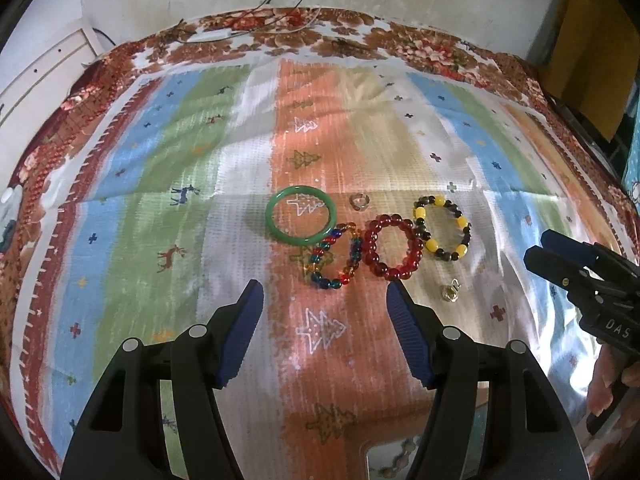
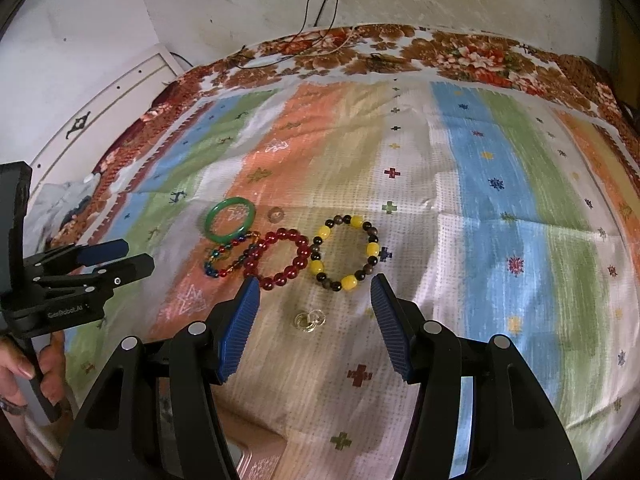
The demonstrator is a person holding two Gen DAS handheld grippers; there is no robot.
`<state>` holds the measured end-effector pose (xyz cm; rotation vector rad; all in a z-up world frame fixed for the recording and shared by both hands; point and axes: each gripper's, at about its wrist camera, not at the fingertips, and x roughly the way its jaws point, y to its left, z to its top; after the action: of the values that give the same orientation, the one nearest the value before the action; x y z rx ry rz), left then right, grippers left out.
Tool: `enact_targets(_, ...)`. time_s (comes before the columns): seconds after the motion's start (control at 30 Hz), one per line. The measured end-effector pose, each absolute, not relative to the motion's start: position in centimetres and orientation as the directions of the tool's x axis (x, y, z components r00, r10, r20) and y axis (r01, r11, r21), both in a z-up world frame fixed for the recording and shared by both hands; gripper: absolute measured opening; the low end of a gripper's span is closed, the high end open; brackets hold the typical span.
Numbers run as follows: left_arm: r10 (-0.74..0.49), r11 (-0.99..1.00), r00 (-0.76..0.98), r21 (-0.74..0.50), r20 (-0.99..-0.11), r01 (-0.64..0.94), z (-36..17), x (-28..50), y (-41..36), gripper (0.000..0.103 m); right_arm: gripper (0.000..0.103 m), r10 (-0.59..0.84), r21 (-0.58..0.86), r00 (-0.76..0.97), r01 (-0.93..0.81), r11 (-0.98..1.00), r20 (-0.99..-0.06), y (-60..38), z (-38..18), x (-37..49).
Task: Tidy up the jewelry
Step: 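Move both open tools back toward the remaining bracelets, then grasp the multicolour bead bracelet with the left tool while the right tool grasps the yellow-black bracelet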
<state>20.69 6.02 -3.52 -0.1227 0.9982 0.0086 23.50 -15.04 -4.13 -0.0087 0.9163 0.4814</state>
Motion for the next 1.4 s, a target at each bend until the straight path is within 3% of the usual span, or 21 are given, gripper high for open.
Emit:
enact_targets(0.53, -0.090, 0.987, 0.458, -0.141, -0.884, -0.078, -6.4, 24.2, 6.8, 0.064, 0.058, 0.370, 0.205, 0.462, -0.368, 0.907, -0.806, -14.6, -6.3, 26.5)
enact_targets(1.4, -0.055, 0.991, 0.380, -0.097, -0.923, -0.091, -10.0, 27.4, 7.3, 0.064, 0.058, 0.280, 0.129, 0.440, -0.343, 0.931, -0.853, -13.2, -9.4, 30.0)
